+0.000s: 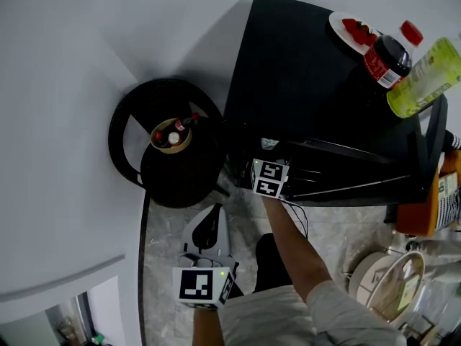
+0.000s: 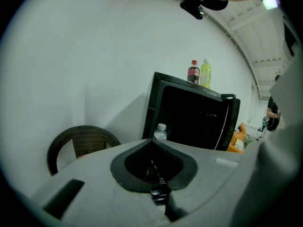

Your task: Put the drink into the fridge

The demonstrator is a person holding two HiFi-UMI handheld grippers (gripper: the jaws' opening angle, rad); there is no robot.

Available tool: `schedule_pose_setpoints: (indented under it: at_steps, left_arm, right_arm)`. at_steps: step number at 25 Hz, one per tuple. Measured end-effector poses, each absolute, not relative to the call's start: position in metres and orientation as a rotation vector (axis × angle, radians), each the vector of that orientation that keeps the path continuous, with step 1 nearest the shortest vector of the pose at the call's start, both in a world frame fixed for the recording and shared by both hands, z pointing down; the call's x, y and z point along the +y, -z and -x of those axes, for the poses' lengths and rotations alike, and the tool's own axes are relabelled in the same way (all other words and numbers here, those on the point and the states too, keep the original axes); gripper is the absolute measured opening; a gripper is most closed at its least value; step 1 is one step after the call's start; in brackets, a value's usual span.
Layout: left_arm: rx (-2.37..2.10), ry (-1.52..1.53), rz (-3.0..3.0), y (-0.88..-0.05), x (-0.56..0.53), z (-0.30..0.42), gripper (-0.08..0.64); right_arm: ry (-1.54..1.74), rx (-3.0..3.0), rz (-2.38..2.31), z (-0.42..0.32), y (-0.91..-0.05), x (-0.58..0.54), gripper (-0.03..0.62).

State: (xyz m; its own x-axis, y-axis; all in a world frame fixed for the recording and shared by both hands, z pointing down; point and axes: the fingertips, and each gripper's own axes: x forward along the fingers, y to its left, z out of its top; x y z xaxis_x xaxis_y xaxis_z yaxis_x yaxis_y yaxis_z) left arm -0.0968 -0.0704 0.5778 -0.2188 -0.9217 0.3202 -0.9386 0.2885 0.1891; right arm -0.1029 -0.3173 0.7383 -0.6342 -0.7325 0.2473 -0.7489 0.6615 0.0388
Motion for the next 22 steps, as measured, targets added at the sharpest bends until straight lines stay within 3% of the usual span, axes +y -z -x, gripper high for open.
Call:
schedule_pose_setpoints:
  at_steps: [11,22]
  left_arm:
    - [-2.174,-0.042,-1.817,-0.519,-0.066,0.100,0.009]
    - [-1.934,-0.322,-2.122,-0.493,-0.059,0.082,0.009]
  right_arm:
    - [-0.180,-2.586,-1.212,0.050,-0.698,-0.262,0.293]
    - [-0.260,-2.571,-1.223,-0.004,-0.589,-0.179,0.291]
